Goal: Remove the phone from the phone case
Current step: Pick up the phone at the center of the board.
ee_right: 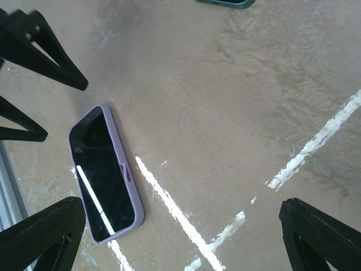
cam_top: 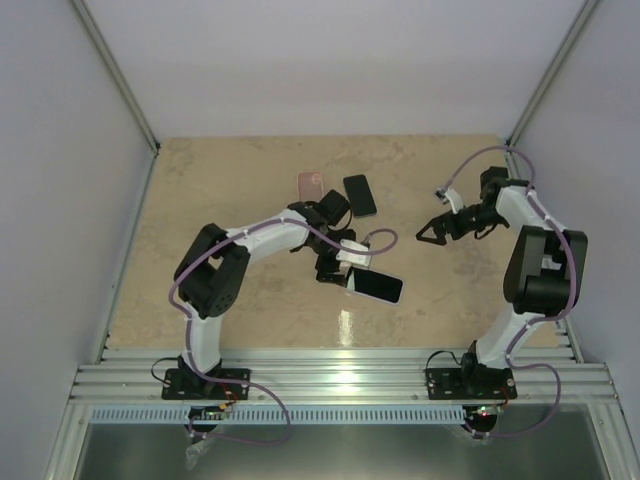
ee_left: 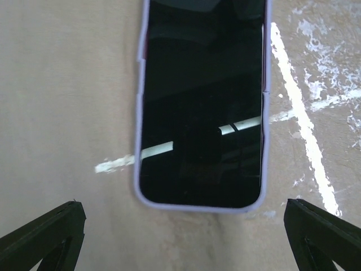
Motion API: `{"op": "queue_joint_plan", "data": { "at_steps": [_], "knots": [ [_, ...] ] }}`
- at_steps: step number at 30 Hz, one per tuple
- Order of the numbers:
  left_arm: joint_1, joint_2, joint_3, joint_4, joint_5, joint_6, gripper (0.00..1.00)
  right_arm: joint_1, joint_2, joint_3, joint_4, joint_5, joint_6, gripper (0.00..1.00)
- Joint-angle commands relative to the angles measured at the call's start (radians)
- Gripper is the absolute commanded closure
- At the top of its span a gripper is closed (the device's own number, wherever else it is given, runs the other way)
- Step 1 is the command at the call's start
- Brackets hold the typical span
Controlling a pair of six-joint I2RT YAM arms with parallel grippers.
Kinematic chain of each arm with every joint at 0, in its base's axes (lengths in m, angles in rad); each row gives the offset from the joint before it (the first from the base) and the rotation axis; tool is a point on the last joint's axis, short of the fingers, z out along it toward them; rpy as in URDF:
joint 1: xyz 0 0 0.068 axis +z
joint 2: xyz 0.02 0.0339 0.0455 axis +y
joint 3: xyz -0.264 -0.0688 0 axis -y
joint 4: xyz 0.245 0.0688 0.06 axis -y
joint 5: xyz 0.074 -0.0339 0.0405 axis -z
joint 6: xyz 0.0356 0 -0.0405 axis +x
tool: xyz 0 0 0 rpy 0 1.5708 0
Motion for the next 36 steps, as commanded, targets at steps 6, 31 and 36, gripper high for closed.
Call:
{"op": "queue_joint_plan", "data": {
  "at_steps": [6, 31, 36],
  "knots": [
    [-0.055, 0.092, 0.026, -0.033, 0.024, 0.067, 0.0, -0.014, 0.02, -0.018, -0.04, -0.055, -0.038, 0.04],
    [-0.102, 0.047, -0.091, 0.26, -0.183, 0.067, 0.29, 0.026, 0.158, -0.049, -0.08, -0.171, -0.092, 0.1],
    [-0.102, -0.087, -0.17, 0.384, -0.195, 0.049, 0.29, 0.102, 0.232, -0.022, -0.125, -0.248, -0.132, 0.13]
  ]
}}
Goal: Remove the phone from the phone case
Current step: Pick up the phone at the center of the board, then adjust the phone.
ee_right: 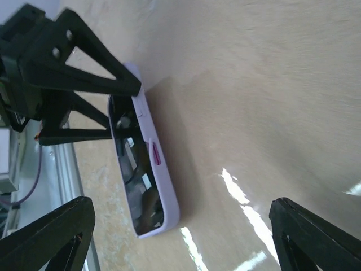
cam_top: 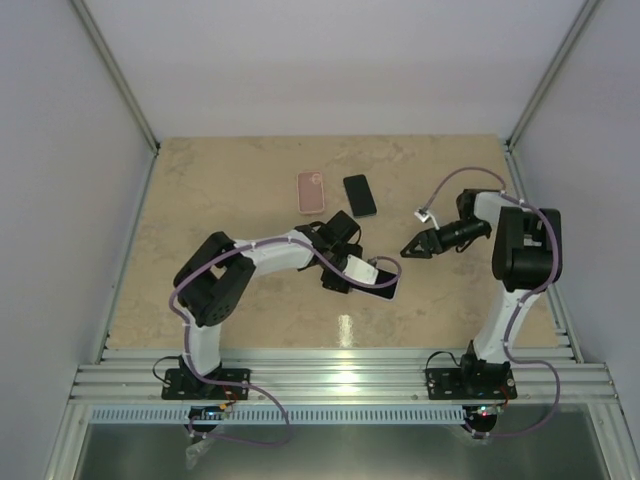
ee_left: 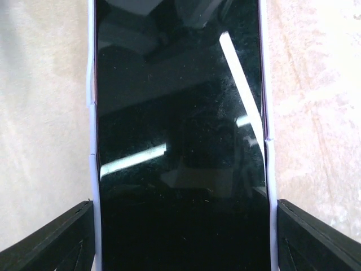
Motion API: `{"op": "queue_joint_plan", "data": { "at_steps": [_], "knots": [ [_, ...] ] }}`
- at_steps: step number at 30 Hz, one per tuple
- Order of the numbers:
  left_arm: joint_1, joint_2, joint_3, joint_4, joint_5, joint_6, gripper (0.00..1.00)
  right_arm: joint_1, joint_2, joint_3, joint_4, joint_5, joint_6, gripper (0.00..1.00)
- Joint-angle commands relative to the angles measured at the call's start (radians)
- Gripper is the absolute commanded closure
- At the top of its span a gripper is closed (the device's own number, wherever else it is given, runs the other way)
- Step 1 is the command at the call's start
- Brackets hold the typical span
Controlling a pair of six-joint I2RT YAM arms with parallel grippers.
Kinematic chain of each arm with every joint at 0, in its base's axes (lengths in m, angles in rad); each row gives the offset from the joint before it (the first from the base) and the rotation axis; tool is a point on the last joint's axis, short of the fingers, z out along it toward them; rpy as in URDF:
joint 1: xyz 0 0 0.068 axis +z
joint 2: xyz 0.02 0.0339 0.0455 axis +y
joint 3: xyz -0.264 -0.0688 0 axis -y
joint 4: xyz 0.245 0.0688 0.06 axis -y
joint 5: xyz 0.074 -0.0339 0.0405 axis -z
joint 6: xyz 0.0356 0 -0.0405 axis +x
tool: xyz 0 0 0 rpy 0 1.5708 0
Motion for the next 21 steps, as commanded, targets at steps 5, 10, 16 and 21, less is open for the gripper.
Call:
{"op": "queue_joint_plan", "data": {
  "at_steps": [5, 10, 16, 21],
  "knots": [
    [0.002, -0.163, -0.067, 0.184, -0.035, 0.025, 0.28, 0.159, 0.104, 0.049, -0.115, -0.161, -0.111, 0.18],
    [0.002, -0.186, -0.094, 0.209, -0.052, 0.031, 0.27, 0.241, 0.098, 0.048, -0.116, -0.197, -0.122, 0.31],
    [0.002, -0.212, -0.117, 0.211, -0.058, 0.034, 0.26, 0.264, 0.078, 0.062, -0.122, -0.214, -0.113, 0.56],
    [0.002, -0.251, -0.142, 0.219, -0.063, 0.033, 0.25, 0.264, 0.085, 0.082, -0.175, -0.255, -0.133, 0.77]
  ]
}}
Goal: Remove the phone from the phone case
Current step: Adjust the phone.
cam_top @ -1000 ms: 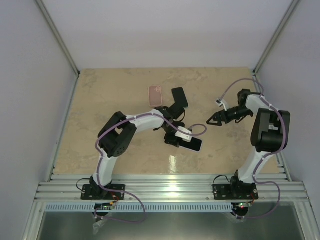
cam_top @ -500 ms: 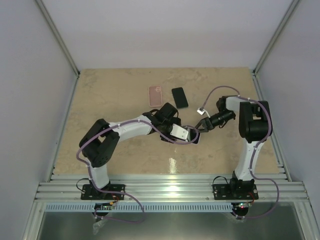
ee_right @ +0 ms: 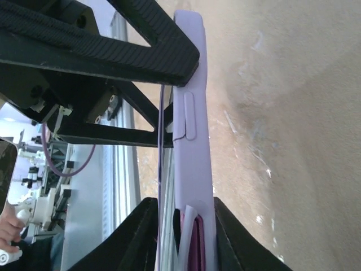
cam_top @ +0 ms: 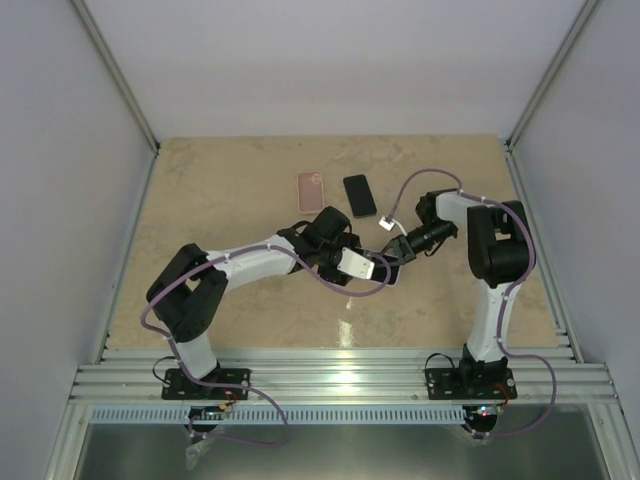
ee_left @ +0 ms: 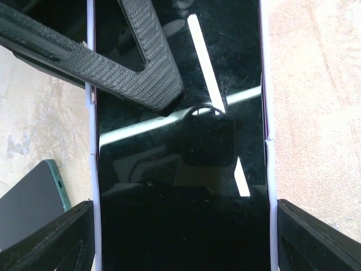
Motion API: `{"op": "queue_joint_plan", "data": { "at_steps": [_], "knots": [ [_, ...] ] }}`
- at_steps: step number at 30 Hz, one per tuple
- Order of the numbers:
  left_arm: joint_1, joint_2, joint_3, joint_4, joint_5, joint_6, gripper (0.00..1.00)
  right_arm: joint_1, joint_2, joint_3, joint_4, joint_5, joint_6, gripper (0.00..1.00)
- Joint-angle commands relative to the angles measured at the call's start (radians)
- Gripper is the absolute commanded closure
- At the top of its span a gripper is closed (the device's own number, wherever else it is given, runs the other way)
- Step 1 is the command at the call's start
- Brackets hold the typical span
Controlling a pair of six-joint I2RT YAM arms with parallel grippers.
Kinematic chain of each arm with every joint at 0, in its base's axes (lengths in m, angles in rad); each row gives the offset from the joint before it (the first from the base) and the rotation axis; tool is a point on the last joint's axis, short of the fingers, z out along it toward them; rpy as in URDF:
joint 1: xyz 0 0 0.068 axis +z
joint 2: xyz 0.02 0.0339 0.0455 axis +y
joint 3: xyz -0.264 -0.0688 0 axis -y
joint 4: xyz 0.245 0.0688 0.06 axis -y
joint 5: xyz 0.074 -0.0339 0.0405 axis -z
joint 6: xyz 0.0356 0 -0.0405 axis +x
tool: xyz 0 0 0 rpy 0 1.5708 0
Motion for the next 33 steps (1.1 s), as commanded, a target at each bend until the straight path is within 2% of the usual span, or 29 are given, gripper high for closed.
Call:
{"op": "queue_joint_plan", "data": {
  "at_steps": [1, 5, 6, 8, 10, 13, 16, 18, 22, 23, 26, 28, 31, 33],
  "knots": [
    [-0.002, -0.075, -0.012, 0.05, 0.007, 0.01, 0.25, 0.0, -0.015, 0.039, -0.068, -0.093, -0.035, 0.81],
    [-0.002, -0.09, -0.009, 0.055, -0.014, 0.008, 0.23, 0.0, -0.015, 0.075, -0.123, -0.126, -0.057, 0.98],
    [-0.002, -0.093, -0.008, 0.06, -0.024, 0.002, 0.2, 0.0, -0.017, 0.086, -0.134, -0.13, -0.058, 0.99],
    [-0.001, -0.103, -0.001, 0.074, -0.05, -0.058, 0.02, -0.004, -0.03, 0.112, -0.151, -0.142, -0.05, 0.99],
    [0.023, -0.122, 0.039, 0.041, -0.051, -0.138, 0.01, -0.019, -0.051, 0.147, -0.155, -0.157, -0.028, 0.99],
    [0.111, -0.169, 0.139, -0.061, 0.027, -0.325, 0.01, -0.061, -0.103, 0.236, -0.128, -0.194, 0.049, 0.99],
    [0.221, -0.225, 0.234, -0.173, 0.164, -0.524, 0.01, -0.086, -0.165, 0.338, -0.025, -0.211, 0.205, 0.99],
    [0.281, -0.264, 0.272, -0.217, 0.245, -0.643, 0.0, -0.087, -0.212, 0.381, 0.113, -0.212, 0.334, 0.99],
    [0.37, -0.339, 0.299, -0.208, 0.427, -0.875, 0.01, -0.084, -0.314, 0.392, 0.395, -0.235, 0.59, 0.99],
    [0.389, -0.349, 0.299, -0.187, 0.48, -0.974, 0.01, -0.08, -0.344, 0.389, 0.457, -0.245, 0.642, 0.99],
    [0.447, -0.368, 0.261, -0.012, 0.717, -1.274, 0.01, -0.057, -0.4, 0.38, 0.626, -0.273, 0.81, 1.0],
    [0.474, -0.388, 0.182, 0.254, 0.83, -1.543, 0.01, -0.027, -0.415, 0.398, 0.68, -0.281, 0.879, 0.99],
    [0.494, -0.405, 0.059, 0.728, 0.862, -1.924, 0.04, 0.025, -0.439, 0.414, 0.719, -0.282, 0.921, 1.0],
    [0.495, -0.397, 0.029, 0.881, 0.855, -2.034, 0.08, 0.047, -0.461, 0.4, 0.735, -0.289, 0.933, 0.99]
  ]
}}
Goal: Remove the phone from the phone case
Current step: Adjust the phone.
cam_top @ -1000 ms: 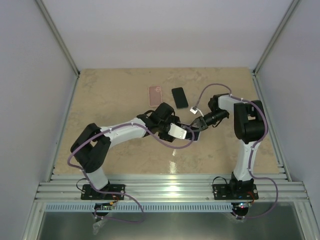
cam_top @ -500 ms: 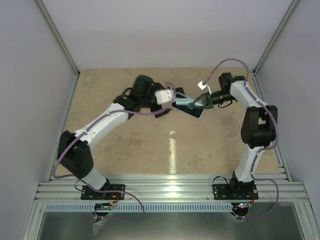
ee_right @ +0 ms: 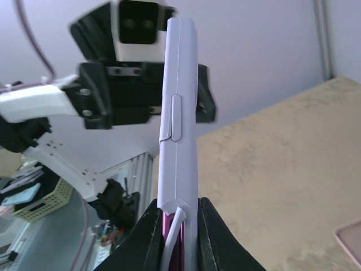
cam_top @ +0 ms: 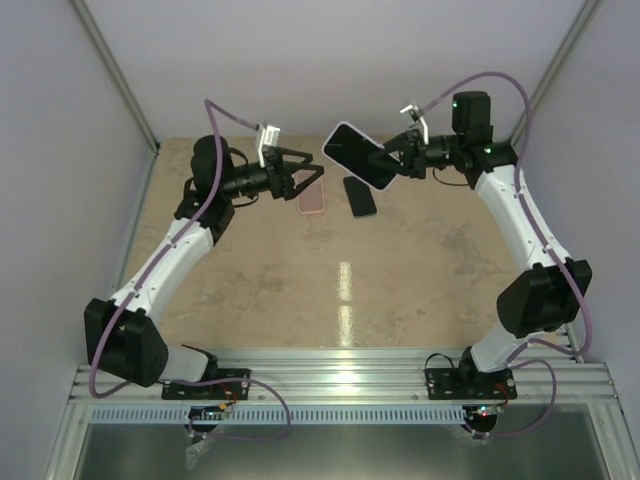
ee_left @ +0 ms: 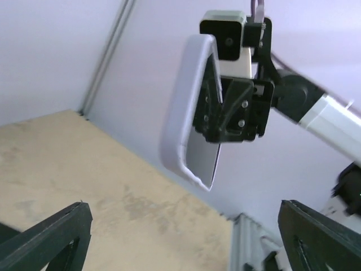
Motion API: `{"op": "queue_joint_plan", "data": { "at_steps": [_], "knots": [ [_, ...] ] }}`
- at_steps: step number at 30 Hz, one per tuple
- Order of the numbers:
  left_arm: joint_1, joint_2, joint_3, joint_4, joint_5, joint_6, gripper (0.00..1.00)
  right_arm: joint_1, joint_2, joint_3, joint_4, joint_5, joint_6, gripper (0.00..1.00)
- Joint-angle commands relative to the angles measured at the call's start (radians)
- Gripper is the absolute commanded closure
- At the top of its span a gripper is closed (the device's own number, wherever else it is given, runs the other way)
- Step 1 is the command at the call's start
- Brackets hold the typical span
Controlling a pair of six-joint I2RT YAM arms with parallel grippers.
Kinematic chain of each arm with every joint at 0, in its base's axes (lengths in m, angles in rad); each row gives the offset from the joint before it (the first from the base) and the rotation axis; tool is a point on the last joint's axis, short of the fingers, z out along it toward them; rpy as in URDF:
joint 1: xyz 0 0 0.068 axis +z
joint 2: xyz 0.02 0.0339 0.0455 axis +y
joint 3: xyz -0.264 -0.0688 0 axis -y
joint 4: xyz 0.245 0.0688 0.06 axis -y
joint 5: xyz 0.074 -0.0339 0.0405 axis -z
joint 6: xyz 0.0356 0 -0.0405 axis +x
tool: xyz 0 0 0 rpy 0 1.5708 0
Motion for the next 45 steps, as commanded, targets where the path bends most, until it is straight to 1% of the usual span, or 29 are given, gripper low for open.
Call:
{"op": "queue_joint_plan", "data": {
  "at_steps": [1, 4, 7, 10, 15, 18, 21, 25, 29, 32, 36, 38, 39, 40, 42, 43, 44, 45],
  "knots": [
    [0.011, 0.003, -0.075, 0.541, 0.125, -0.513, 0.09, 0.051, -0.053, 0.0, 0.129, -0.077, 0.132, 1.0],
    [0.011, -0.001, -0.105, 0.601, 0.142, -0.528, 0.16, 0.06, -0.086, -0.045, 0.117, -0.104, 0.115, 0.99],
    [0.011, -0.006, -0.15, 0.719, 0.164, -0.593, 0.26, 0.066, -0.115, -0.088, 0.087, -0.121, 0.081, 0.99],
    [0.011, 0.005, -0.158, 0.726, 0.166, -0.604, 0.35, 0.094, -0.138, -0.124, 0.077, -0.1, 0.053, 0.99],
    [0.007, 0.027, -0.156, 0.77, 0.169, -0.643, 0.53, 0.119, -0.137, -0.141, 0.075, -0.086, 0.047, 0.99],
    [-0.002, 0.033, -0.158, 0.782, 0.174, -0.649, 0.55, 0.12, -0.129, -0.133, 0.077, -0.088, 0.052, 0.99],
    [-0.022, 0.039, -0.158, 0.756, 0.188, -0.626, 0.56, 0.125, -0.122, -0.133, 0.083, -0.087, 0.061, 0.99],
    [-0.038, 0.049, -0.154, 0.743, 0.201, -0.614, 0.64, 0.132, -0.118, -0.136, 0.087, -0.084, 0.065, 1.0],
    [-0.038, 0.054, -0.152, 0.722, 0.209, -0.598, 0.67, 0.132, -0.117, -0.136, 0.088, -0.083, 0.069, 0.99],
    [-0.038, 0.051, -0.167, 0.714, 0.21, -0.588, 0.74, 0.132, -0.112, -0.135, 0.099, -0.084, 0.088, 0.99],
    [-0.038, 0.047, -0.167, 0.701, 0.221, -0.576, 0.9, 0.132, -0.105, -0.139, 0.103, -0.092, 0.106, 0.99],
    [-0.038, 0.044, -0.152, 0.651, 0.232, -0.538, 0.98, 0.132, -0.102, -0.136, 0.083, -0.091, 0.095, 0.92],
    [-0.038, 0.042, -0.144, 0.618, 0.24, -0.514, 1.0, 0.129, -0.101, -0.134, 0.065, -0.091, 0.08, 0.86],
    [-0.038, 0.043, -0.138, 0.598, 0.254, -0.499, 1.0, 0.125, -0.102, -0.129, 0.039, -0.092, 0.061, 0.76],
    [-0.037, 0.046, -0.129, 0.564, 0.285, -0.481, 1.0, 0.109, -0.101, -0.115, -0.025, -0.092, 0.017, 0.41],
    [-0.037, 0.049, -0.126, 0.558, 0.305, -0.478, 1.0, 0.098, -0.1, -0.109, -0.062, -0.093, -0.022, 0.31],
    [-0.037, 0.054, -0.122, 0.553, 0.33, -0.479, 1.0, 0.085, -0.098, -0.102, -0.104, -0.092, -0.062, 0.26],
    [-0.037, 0.06, -0.115, 0.541, 0.36, -0.476, 1.0, 0.074, -0.093, -0.084, -0.16, -0.09, -0.109, 0.24]
  ]
}}
